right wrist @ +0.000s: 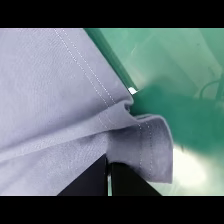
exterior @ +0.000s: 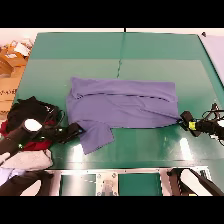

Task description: Fold the shirts.

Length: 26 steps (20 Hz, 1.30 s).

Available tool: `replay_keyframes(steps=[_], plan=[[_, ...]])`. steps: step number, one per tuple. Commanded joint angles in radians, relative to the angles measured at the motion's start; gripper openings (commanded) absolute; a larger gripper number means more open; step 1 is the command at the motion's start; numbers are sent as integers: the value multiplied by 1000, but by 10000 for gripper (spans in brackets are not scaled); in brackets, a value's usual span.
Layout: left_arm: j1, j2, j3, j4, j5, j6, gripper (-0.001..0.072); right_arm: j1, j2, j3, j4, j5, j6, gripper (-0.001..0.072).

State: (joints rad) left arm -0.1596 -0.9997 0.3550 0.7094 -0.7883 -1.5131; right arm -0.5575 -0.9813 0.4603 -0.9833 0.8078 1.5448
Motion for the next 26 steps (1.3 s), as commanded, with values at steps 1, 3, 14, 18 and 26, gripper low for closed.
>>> replay_keyframes(steps=[1,3,14,18,26], plan=[[-119,-3,-32,-130,184,3,625,0,-6,6,0,-4,-15,17],[-146,-3,-32,-146,135,3,549,0,-6,7,0,-13,-36,17],[-50,-3,361,285,-483,-6,28,-58,80,120,-306,264,53,16],[-50,-3,595,346,-554,-23,28,-59,171,138,-331,335,60,16],[-50,-163,803,360,-318,-5,28,112,84,327,-187,167,61,16]])
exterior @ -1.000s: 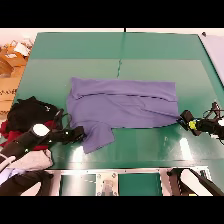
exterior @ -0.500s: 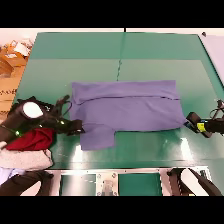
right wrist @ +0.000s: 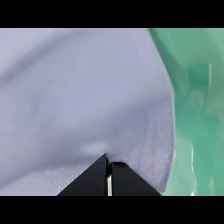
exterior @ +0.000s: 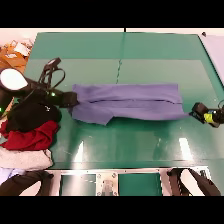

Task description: Fold the shirts.

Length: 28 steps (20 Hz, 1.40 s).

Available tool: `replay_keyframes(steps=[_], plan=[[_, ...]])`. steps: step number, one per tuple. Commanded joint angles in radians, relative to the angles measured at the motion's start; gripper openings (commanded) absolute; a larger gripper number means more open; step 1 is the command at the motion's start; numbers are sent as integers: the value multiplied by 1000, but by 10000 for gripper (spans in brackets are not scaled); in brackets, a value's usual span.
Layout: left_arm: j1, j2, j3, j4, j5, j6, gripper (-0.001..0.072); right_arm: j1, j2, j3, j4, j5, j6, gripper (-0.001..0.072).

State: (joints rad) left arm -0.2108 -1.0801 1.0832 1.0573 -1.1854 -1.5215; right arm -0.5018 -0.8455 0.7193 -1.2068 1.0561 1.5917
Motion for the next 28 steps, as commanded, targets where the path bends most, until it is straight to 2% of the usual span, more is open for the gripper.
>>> replay_keyframes(steps=[1,6,9,12,14,15,16,17,18,19,20,23,24,25,26,28], plan=[[1,-139,111,13,98,2,28,65,-102,100,52,-95,13,16],[43,-416,308,2,131,-57,27,99,-414,256,84,-147,5,17],[65,-525,373,-11,170,-67,28,119,-558,338,181,-226,-55,16],[65,-609,402,-40,245,-48,29,146,-689,437,241,-264,-86,17],[65,-631,402,-43,340,-48,30,158,-765,510,254,-294,-86,19],[65,-632,402,-44,385,-48,89,158,-797,551,265,-297,-86,69],[65,-632,409,-44,417,-49,501,154,-815,587,264,-296,-86,227],[65,-631,422,-43,428,-50,694,142,-816,614,256,-293,-96,400],[74,-631,451,-39,412,-49,655,121,-814,650,248,-263,-143,453],[84,-631,481,-40,380,-49,656,92,-814,687,237,-206,-172,454],[97,-631,510,-38,339,-48,656,61,-814,709,216,-151,-179,511],[121,-631,544,-41,229,-49,653,-34,-832,716,171,-3,-240,516],[124,-631,543,-39,198,-48,529,-61,-856,716,171,47,-291,516],[124,-631,543,-37,172,-40,237,-80,-887,716,175,95,-345,516],[124,-631,543,-39,151,-16,33,-89,-920,717,177,133,-385,516],[124,-631,543,-41,122,-11,30,-94,-994,731,178,193,-451,516]])
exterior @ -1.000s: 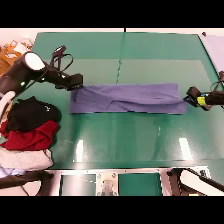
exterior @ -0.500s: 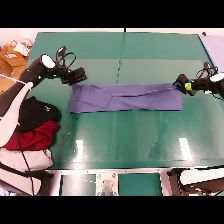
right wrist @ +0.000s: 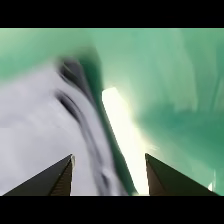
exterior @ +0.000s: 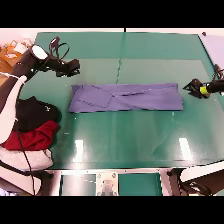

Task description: Fold the shirts.

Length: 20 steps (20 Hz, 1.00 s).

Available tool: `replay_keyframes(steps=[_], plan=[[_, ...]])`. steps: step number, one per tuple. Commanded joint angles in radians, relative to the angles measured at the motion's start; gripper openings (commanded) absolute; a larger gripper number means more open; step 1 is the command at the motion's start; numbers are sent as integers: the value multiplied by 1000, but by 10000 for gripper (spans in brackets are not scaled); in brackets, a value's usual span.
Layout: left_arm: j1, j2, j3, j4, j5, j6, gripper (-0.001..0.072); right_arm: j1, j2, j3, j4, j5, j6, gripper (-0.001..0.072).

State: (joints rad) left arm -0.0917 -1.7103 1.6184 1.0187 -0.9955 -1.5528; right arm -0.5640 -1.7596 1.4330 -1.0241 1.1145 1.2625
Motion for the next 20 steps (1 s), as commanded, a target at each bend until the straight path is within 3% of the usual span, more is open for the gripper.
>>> replay_keyframes(steps=[1,6,7,8,9,10,15,20], plan=[[5,-1,8,-3,-79,20,30,-29,-118,34,3,163,-143,516],[5,-1,8,-6,-128,27,30,16,-250,144,190,299,-221,503],[-1,-1,8,-6,-131,28,30,31,-256,161,190,311,-221,448],[-12,-1,8,-6,-130,29,29,44,-256,174,190,315,-225,342],[-28,-1,8,-6,-126,44,30,56,-256,190,190,325,-224,151],[-48,-4,7,-5,-112,45,30,66,-256,209,191,350,-220,16],[-196,-75,7,-63,-43,48,30,81,-185,347,190,530,-116,14],[-429,-240,8,-375,157,204,30,111,54,360,213,623,1,16]])
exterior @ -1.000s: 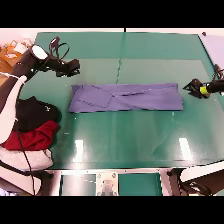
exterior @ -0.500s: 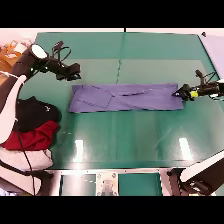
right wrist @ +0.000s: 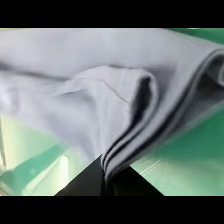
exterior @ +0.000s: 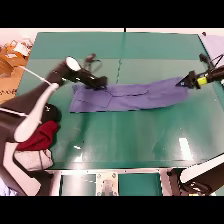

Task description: Fold the shirts.

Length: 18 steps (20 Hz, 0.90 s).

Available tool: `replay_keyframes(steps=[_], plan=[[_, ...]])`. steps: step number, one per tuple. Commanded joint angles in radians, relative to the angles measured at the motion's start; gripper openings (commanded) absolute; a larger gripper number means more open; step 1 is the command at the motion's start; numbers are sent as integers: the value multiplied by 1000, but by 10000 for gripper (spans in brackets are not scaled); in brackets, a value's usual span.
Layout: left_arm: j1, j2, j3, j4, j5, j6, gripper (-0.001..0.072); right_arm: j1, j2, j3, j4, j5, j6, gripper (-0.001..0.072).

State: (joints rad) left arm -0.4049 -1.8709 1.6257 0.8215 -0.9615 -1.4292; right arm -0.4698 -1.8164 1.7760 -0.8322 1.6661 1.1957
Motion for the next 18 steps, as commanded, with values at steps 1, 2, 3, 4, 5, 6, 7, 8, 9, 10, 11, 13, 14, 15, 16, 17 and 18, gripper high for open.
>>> replay_keyframes(steps=[1,2,3,4,5,6,7,8,9,10,11,13,14,15,16,17,18], plan=[[-156,-106,1,-233,172,98,30,31,159,17,43,79,69,16],[-188,-127,2,-270,214,103,29,47,203,17,67,83,69,16],[-215,-148,15,-290,241,103,29,63,244,17,89,83,69,16],[-235,-171,33,-302,268,102,30,77,277,17,101,83,69,16],[-251,-191,53,-322,296,102,29,93,304,17,104,83,69,16],[-263,-211,74,-335,314,101,30,104,322,17,103,83,68,16],[-270,-235,94,-363,319,94,30,109,331,17,103,83,69,16],[-272,-252,111,-388,306,95,30,109,332,17,103,83,69,16],[-272,-261,122,-391,285,95,30,109,330,16,103,82,68,16],[-267,-260,123,-392,264,95,30,109,330,14,102,82,68,16],[-251,-254,135,-391,212,96,30,109,330,14,104,82,69,16],[-197,-235,180,-362,54,107,29,114,330,14,115,81,69,16],[-161,-224,213,-330,-38,103,29,118,330,14,123,80,69,16],[-116,-212,256,-276,-141,94,29,128,330,14,134,78,73,16],[-65,-195,306,-206,-248,60,28,146,330,14,149,68,90,17],[-16,-180,354,-130,-344,21,28,170,330,14,165,53,108,17],[35,-166,407,-60,-442,-11,29,205,330,14,182,26,115,17]])
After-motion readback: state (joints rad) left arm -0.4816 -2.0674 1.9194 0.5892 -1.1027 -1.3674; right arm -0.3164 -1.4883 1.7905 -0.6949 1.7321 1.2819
